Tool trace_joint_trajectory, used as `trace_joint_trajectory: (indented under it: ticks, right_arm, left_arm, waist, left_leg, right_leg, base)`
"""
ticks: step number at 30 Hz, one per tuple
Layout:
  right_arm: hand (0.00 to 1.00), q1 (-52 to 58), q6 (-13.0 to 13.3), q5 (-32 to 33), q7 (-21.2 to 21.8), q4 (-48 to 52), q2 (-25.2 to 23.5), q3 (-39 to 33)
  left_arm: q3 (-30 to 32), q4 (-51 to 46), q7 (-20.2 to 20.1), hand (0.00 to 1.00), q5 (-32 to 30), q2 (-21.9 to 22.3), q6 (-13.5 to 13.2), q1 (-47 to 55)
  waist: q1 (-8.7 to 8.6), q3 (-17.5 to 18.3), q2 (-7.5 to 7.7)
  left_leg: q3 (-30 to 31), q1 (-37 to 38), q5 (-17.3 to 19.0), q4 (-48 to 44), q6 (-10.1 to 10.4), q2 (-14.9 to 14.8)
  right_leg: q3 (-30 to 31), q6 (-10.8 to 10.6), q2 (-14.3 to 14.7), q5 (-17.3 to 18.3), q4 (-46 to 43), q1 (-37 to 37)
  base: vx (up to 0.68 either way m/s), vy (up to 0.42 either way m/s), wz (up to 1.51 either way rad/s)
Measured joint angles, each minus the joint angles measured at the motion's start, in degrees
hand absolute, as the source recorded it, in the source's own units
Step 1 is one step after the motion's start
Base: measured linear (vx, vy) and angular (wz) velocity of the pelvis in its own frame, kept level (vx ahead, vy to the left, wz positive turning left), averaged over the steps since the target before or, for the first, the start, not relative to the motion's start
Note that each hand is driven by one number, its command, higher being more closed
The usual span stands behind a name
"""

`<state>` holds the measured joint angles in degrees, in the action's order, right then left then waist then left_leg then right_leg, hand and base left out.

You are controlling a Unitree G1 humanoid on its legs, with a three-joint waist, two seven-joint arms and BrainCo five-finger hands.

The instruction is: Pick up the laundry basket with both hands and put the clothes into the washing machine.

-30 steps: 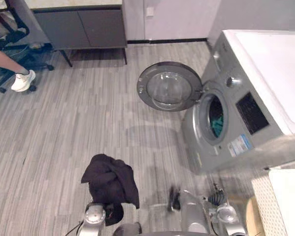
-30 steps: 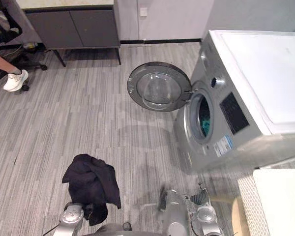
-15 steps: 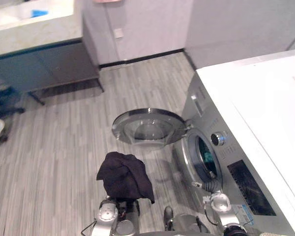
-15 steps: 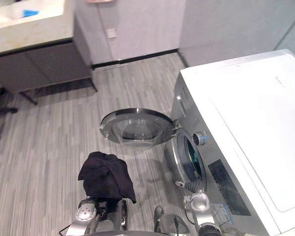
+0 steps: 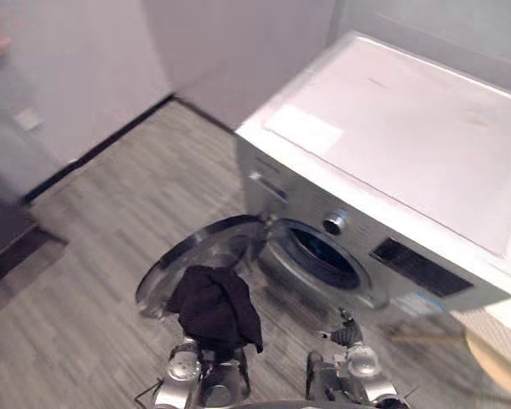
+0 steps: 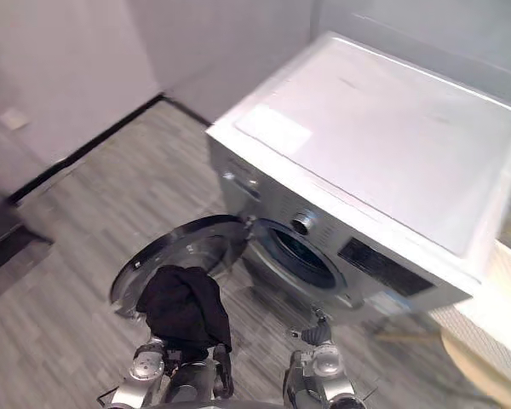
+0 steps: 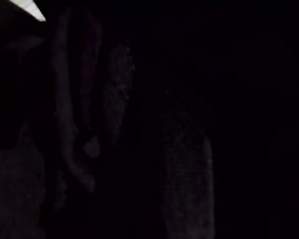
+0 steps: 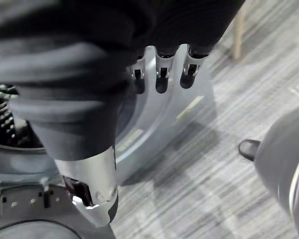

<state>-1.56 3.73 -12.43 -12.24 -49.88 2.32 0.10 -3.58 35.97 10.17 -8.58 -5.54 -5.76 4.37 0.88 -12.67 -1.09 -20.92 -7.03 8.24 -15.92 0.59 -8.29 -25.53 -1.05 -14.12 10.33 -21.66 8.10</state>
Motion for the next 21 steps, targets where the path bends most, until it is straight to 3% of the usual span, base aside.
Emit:
trace_joint_trajectory:
  ticks: [2, 3, 5, 6, 8, 9, 10, 11, 12, 13, 14, 15, 17, 19, 21]
  right_arm:
    - [0.00, -0.5, 0.0, 0.0, 0.0, -1.3, 0.6, 0.1]
    - [0.00, -1.0, 0.0, 0.0, -0.1, -1.8, 1.4, 0.1]
    - [0.00, -0.9, 0.0, 0.0, -0.1, -2.7, 2.8, 0.3]
    - [0.00, -0.9, 0.0, 0.0, -0.2, -3.1, 3.4, 0.3]
    - [0.00, -0.4, -0.1, 0.1, -0.4, -3.3, 4.1, 0.3]
    - [0.00, -0.1, -0.1, 0.1, -0.5, -3.4, 5.1, 0.3]
    - [0.00, 0.5, -0.1, 0.2, -0.9, -3.6, 5.9, 0.3]
    - [0.00, 0.2, -0.2, 0.4, -1.3, -3.7, 6.1, 0.3]
    - [0.00, 0.0, -0.4, 0.8, -1.7, -3.8, 6.0, -0.2]
    - [0.00, -0.3, -0.4, 0.9, -1.9, -4.0, 6.1, -1.7]
    - [0.00, -0.2, -0.4, 1.0, -2.1, -4.3, 6.0, -2.6]
    - [0.00, -0.3, -0.4, 1.2, -2.6, -5.0, 6.1, -3.7]
    - [0.00, -0.3, -0.5, 1.3, -2.6, -5.0, 6.7, -4.0]
    - [0.00, 0.9, -0.6, 2.4, -2.6, -4.6, 4.9, -4.8]
    - [0.00, 1.0, -0.6, 3.5, -2.6, -3.7, 4.6, -4.8]
  left_arm:
    - [1.6, 0.0, 0.1, 1.00, 0.0, -0.5, 0.0, -1.3]
    - [2.3, 0.1, 0.4, 1.00, 0.0, -1.0, 0.0, -1.5]
    - [3.1, 0.0, 0.9, 1.00, 0.0, -0.8, 0.0, -1.3]
    - [3.3, 0.0, 1.2, 1.00, 0.0, -0.9, 0.0, -0.9]
    - [3.6, 0.0, 1.1, 1.00, 0.1, -0.6, 0.5, -0.6]
    - [3.7, 0.0, 1.2, 1.00, 0.1, 0.2, 0.6, 0.5]
    - [3.7, 0.0, 1.2, 1.00, 0.2, 0.8, 0.9, 1.4]
    - [3.7, -0.1, 1.2, 1.00, 0.2, 1.0, 1.0, 1.7]
    - [3.6, -0.1, 1.2, 1.00, 0.7, 1.2, 1.1, 2.0]
    - [3.6, -0.1, 1.2, 1.00, 1.3, 1.3, 1.1, 2.1]
    - [3.6, -0.3, 1.3, 1.00, 1.3, 1.4, 1.1, 2.1]
    - [3.6, -1.4, 1.3, 1.00, 1.4, 1.4, 1.1, 2.5]
    - [3.3, -1.6, 1.4, 1.00, 1.4, 1.2, 1.1, 2.1]
    - [3.1, -1.7, 1.4, 1.00, 1.6, 0.6, 1.2, 0.3]
    - [2.7, -1.7, 1.4, 1.00, 2.0, 0.7, 1.3, -0.5]
  waist:
    - [0.04, 0.0, -0.02]
    - [-0.15, -0.1, -0.36]
    - [-0.08, 0.0, -0.82]
    - [0.04, -0.1, -0.86]
    - [0.01, -0.2, -0.82]
    - [0.12, -0.8, -1.81]
    - [0.07, -1.2, -2.52]
    - [0.11, -1.4, -2.44]
    - [0.32, -2.1, -1.36]
    - [0.32, -2.1, -1.44]
    - [0.26, -2.1, -1.59]
    - [0.35, -2.1, -2.21]
    - [0.36, -1.9, -3.89]
    - [0.00, -2.8, -0.86]
    - [0.10, -3.9, -0.12]
  left_leg:
    - [-3.1, 1.1, 0.0, 0.1, 0.1, -1.2]
    - [-4.2, 2.1, -0.1, 0.2, 0.5, -1.9]
    - [-5.2, 3.4, 0.0, -0.2, 1.2, -3.5]
    - [-5.9, 3.1, 0.3, -3.4, 2.6, -5.8]
    - [-5.3, 0.6, 0.3, -12.2, 2.5, -9.4]
    - [-3.1, -0.6, -0.1, -19.8, 2.0, -12.2]
    - [0.1, -1.6, -1.6, -25.1, 0.7, -13.3]
    - [2.1, -2.8, -3.1, -27.7, 0.8, -13.1]
    - [7.8, -4.8, -0.3, -28.8, 2.4, -10.1]
    - [12.2, -5.2, 1.8, -25.3, 4.3, -6.3]
    - [14.3, -4.9, 2.3, -22.3, 5.0, -4.7]
    - [18.2, -3.4, 1.9, -13.6, 5.1, -2.2]
    - [18.6, -2.8, 1.9, -9.0, 4.7, -1.8]
    - [16.8, -3.7, 3.5, -10.2, 3.4, 0.0]
    - [15.7, -6.0, 5.4, -14.0, 2.6, 0.7]
  right_leg:
    - [-6.0, -0.3, -1.3, -1.1, 1.0, -0.7]
    - [-6.3, -1.9, -0.2, -2.8, 3.5, -1.6]
    - [-4.2, -2.1, 2.8, -3.5, 6.5, -3.2]
    - [-2.8, -1.7, 4.3, -3.4, 7.8, -3.8]
    - [-1.5, -1.4, 6.1, -2.9, 9.4, -4.6]
    - [0.0, -0.5, 7.8, -3.0, 9.7, -6.4]
    - [1.7, 0.0, 8.7, -2.7, 9.6, -7.7]
    - [2.8, 0.3, 8.8, -2.6, 9.6, -8.3]
    - [5.4, 0.2, 8.0, -2.6, 8.9, -8.2]
    - [7.0, 0.0, 7.4, -2.8, 8.3, -7.6]
    - [7.8, 0.0, 7.3, -2.8, 7.8, -7.4]
    - [9.9, -0.3, 7.7, -2.6, 6.7, -6.3]
    - [11.7, -1.8, 8.7, -1.0, 3.7, -4.5]
    - [13.3, -3.4, 5.8, 1.5, -2.2, -1.0]
    - [14.8, -4.0, 4.4, 3.4, -7.3, 2.5]
  base:
    - [0.02, -0.015, -0.97]
    - [0.03, -0.054, -0.74]
    - [0.04, -0.112, -0.67]
    - [0.03, -0.163, -0.62]
    - [0.01, -0.176, -0.62]
    - [0.04, -0.160, -0.70]
    - [0.07, -0.121, -0.73]
    - [0.11, -0.015, -0.82]
    - [0.11, 0.031, -0.89]
    - [0.11, 0.049, -0.89]
    - [0.09, 0.104, -0.92]
    - [0.07, 0.119, -0.72]
    - [0.08, 0.201, -0.59]
    - [0.05, 0.164, -0.21]
    - [-0.05, 0.122, -0.20]
